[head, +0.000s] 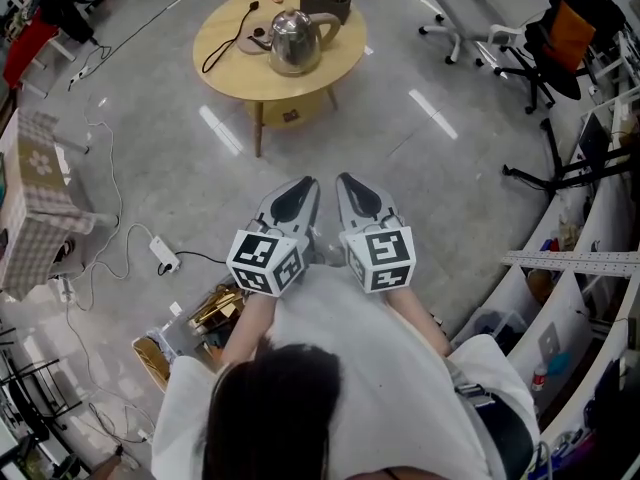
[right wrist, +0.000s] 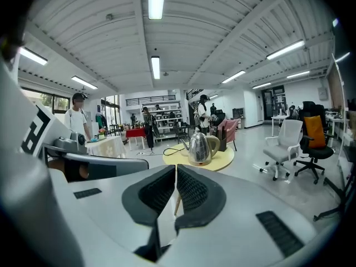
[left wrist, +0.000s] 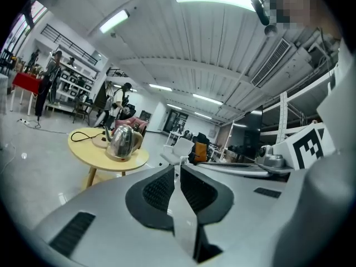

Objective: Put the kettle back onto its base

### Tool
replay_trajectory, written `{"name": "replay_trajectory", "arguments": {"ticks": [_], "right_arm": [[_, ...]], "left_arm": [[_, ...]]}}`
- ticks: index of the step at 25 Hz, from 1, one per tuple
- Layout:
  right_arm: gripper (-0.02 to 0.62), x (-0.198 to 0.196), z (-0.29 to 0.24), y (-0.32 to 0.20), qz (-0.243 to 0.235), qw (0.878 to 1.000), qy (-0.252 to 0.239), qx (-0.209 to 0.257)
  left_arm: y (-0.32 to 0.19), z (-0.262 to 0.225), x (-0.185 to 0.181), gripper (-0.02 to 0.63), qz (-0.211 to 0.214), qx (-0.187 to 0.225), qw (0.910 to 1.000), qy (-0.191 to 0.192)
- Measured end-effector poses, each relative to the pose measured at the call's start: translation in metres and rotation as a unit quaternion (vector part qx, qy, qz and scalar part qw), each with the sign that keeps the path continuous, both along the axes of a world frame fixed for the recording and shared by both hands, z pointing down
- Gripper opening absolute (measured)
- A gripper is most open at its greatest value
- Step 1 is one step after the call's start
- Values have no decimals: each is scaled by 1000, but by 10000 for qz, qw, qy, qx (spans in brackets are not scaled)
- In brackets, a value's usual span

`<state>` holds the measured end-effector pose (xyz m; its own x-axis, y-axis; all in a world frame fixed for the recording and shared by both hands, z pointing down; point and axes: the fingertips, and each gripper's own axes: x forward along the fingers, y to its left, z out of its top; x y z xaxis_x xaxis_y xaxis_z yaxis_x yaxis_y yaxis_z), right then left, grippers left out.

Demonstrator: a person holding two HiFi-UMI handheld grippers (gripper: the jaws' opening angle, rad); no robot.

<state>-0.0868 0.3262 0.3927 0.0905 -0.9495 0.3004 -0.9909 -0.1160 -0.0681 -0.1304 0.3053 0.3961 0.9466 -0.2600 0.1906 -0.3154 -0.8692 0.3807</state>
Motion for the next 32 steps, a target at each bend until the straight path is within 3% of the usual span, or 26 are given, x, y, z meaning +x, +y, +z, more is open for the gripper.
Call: {"name": "replay_trajectory", "arguments": {"ticks": [15, 21, 26, 32], "right_arm": [[28, 35, 12, -77, 220, 9993, -237, -167], [28, 46, 14, -113, -20, 9999, -117, -33], [28, 56, 26, -142, 54, 9987, -468, -215], [28, 68, 37, -174, 78, 9976, -422, -543]], "left_arm": [[-79, 17, 28, 29, -24, -486, 9988, -33], [-118, 16, 39, 29, -146, -507, 9986, 27], [-148, 16, 51, 29, -31, -492, 9988, 71], [-180, 14, 64, 29, 124, -704, 9971, 250]]}}
